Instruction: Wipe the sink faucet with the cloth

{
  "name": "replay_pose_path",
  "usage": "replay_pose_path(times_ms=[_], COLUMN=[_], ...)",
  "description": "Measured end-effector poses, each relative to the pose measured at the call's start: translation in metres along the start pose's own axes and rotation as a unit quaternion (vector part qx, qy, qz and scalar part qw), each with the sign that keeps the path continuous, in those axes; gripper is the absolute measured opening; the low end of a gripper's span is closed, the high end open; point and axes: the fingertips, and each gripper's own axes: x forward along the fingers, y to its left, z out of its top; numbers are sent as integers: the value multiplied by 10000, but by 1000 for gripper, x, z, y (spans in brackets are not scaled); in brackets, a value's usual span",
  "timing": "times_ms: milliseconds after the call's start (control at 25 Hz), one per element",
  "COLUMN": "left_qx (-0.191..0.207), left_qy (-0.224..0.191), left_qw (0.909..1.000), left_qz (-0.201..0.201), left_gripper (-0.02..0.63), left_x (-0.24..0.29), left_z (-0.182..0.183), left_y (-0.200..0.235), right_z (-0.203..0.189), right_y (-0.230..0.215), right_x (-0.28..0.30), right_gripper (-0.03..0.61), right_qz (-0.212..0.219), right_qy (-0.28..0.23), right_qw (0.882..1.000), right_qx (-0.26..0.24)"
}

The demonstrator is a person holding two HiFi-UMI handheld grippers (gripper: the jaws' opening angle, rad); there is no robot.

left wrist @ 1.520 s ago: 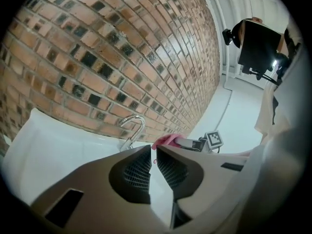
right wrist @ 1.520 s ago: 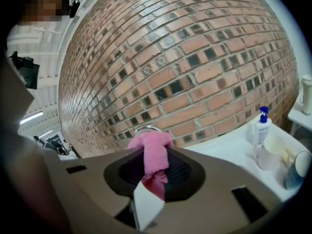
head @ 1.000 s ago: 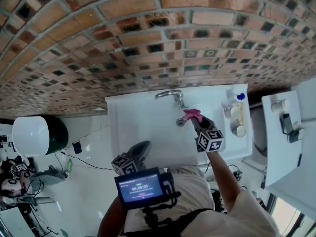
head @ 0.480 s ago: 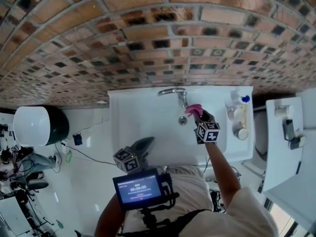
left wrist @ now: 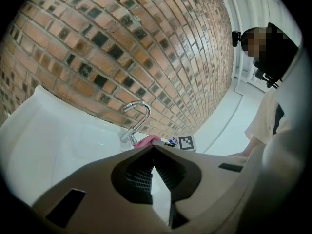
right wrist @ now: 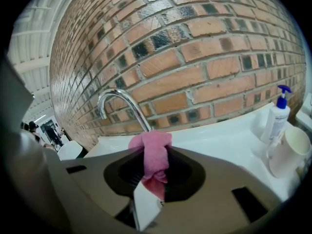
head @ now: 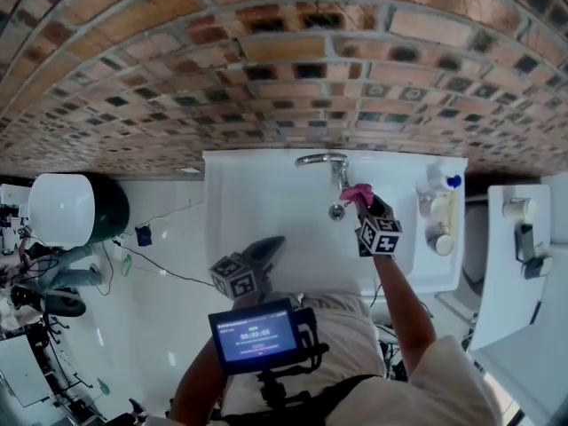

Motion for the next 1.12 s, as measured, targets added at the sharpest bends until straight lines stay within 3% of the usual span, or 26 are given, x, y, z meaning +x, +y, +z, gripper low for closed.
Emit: replay_pose_path(times_ms=[240,440,640,1120], left_qx=[23,348,398,263], left_qy=[52,115,156,118], left_qw=[10000,9992,9989,9996], left_qz=[-77,-186,-173,-72], left_gripper=[6,6,6,6], left_x=[27,54,73,78], left_z=[19,42,53,54], left_y=[1,-2,3,4], right_z=[-6,-8,-17,-52], right_y=[4,5,5,22], right_x=[5,9,17,56], right_gripper=[101,101,103,106], right_qz=[16,-35,-215,-168], right_qy=[29,26,-12,694], right_qw=[9999,9996,9993,9964], right_qx=[149,290,293,451])
